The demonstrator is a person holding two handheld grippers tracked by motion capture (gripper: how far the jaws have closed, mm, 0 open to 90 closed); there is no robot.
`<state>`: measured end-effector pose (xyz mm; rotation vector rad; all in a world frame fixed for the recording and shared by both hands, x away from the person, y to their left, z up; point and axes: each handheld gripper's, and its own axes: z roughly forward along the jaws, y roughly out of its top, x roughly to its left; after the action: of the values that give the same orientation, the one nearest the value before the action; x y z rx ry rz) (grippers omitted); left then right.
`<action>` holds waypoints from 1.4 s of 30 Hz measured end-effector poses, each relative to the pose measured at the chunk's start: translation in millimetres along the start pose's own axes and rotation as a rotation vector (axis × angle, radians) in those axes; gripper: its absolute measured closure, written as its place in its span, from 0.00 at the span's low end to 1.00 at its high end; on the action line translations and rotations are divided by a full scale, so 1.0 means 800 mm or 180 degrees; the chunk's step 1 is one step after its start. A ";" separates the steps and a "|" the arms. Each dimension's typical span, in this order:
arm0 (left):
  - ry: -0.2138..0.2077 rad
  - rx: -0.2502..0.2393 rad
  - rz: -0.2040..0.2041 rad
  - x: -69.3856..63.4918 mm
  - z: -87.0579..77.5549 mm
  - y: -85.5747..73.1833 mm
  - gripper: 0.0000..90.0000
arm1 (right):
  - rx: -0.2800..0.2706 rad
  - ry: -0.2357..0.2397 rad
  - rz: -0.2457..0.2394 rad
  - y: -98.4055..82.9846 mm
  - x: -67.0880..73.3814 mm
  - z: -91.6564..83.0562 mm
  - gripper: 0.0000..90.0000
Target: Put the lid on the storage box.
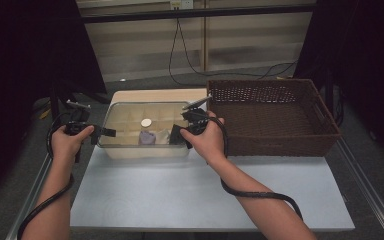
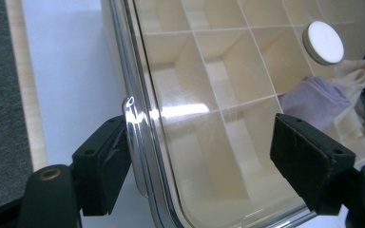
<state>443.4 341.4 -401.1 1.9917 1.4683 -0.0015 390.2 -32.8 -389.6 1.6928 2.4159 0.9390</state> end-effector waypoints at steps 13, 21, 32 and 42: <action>0.0014 -0.0085 0.0020 -0.012 -0.015 0.008 0.10 | -0.0253 -0.0037 -0.0143 0.003 -0.005 -0.027 0.20; -0.0018 -0.0134 0.0065 -0.028 -0.021 0.009 0.08 | -0.0273 0.0069 -0.0278 -0.005 -0.003 -0.037 0.17; -0.0098 -0.0107 0.0219 -0.049 -0.027 0.016 0.07 | -0.0294 0.0255 -0.0379 -0.018 0.001 -0.047 0.15; -0.0173 -0.0122 0.0231 -0.067 -0.022 0.012 0.07 | -0.0266 0.0335 -0.0473 -0.033 0.002 -0.053 0.14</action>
<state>425.1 302.8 -363.2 1.9974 1.3518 0.0037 351.9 -55.8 -367.7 1.4490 2.4875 1.1156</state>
